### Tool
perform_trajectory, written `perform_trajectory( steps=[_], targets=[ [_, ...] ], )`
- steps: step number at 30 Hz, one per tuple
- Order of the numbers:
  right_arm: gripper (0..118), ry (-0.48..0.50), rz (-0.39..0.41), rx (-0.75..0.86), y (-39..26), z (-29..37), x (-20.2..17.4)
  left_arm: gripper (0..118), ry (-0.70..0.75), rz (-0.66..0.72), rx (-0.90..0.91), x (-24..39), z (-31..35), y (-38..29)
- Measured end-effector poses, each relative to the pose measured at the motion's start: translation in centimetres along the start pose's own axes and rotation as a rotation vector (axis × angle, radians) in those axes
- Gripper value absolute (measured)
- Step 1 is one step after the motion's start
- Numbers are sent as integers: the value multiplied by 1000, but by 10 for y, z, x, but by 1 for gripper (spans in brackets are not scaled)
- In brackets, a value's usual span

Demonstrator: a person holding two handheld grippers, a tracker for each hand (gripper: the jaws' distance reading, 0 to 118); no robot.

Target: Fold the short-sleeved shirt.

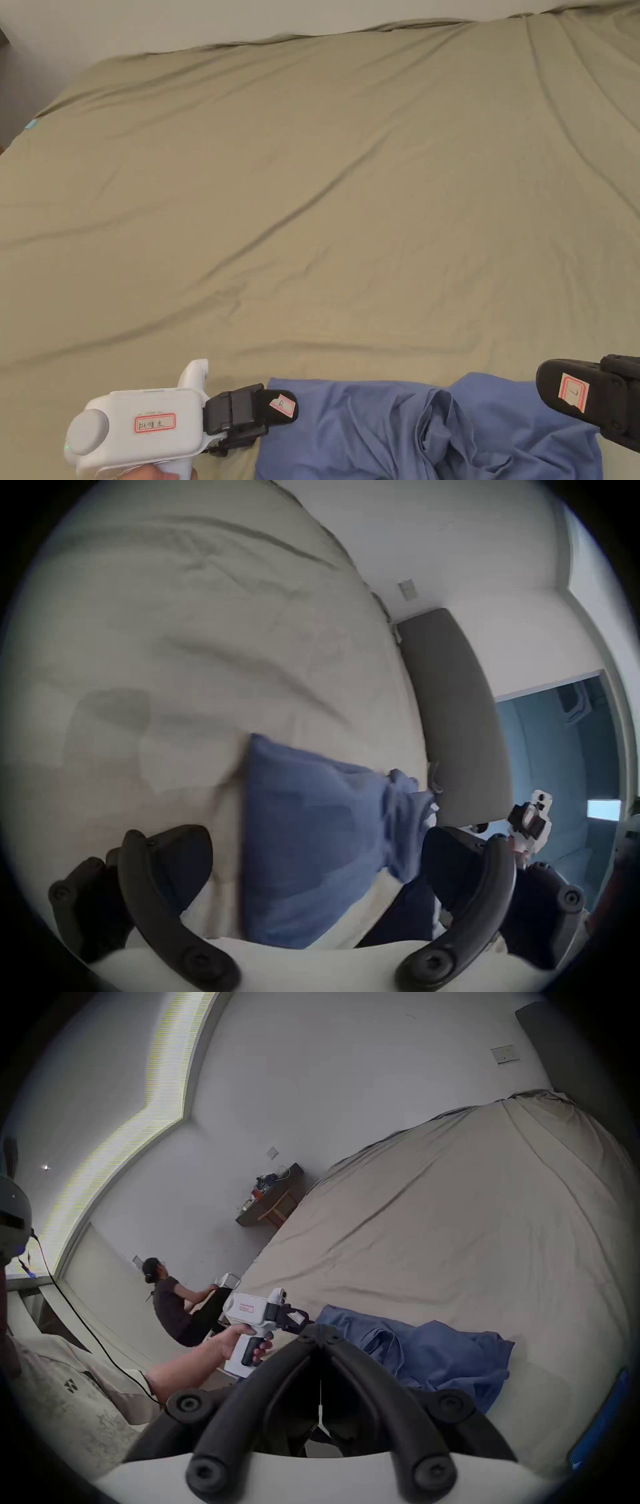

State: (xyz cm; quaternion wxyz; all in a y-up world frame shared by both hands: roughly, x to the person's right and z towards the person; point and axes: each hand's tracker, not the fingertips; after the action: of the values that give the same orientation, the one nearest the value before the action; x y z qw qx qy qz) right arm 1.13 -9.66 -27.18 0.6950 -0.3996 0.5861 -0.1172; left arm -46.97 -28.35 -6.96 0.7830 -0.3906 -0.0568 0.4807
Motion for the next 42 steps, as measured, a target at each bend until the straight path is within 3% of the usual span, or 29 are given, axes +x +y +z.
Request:
perform_trajectory(
  steps=[3,6,9,10,11,12,13,17,21,28,37,42],
  targets=[
    [2,-9,-4,-4,2,-3,0,118,-165,91,-40,-1,-16,-7],
    [2,-9,2,-7,1,-5,-1,118,-79,37,-20,0,-27,-13],
    [2,-27,10,-10,2,-7,-5,118,-143,142,26,-6,-20,-12],
    [2,-53,19,-14,2,-7,-6,111,-138,167,46,-7,-17,-15],
    [2,-88,33,-20,3,-8,-7,73,-132,152,38,-5,-14,-17],
    [2,-123,46,-21,3,-9,-8,13,-101,128,39,-3,-12,-19],
    [2,-158,58,-22,3,-11,-10,14,-24,103,41,-3,-14,-21],
    [2,-321,139,-50,3,-18,-22,14,-102,157,71,3,-10,-37],
    [2,-385,170,-60,4,-17,-30,14,-126,164,109,15,6,-37],
    [2,-641,246,-35,10,4,-35,14,-48,114,185,33,77,-10],
    [2,-665,202,-40,2,10,-23,14,269,50,228,85,107,-11],
    [2,-662,187,-46,1,8,-18,14,95,1,223,159,35,-32]
  ],
)
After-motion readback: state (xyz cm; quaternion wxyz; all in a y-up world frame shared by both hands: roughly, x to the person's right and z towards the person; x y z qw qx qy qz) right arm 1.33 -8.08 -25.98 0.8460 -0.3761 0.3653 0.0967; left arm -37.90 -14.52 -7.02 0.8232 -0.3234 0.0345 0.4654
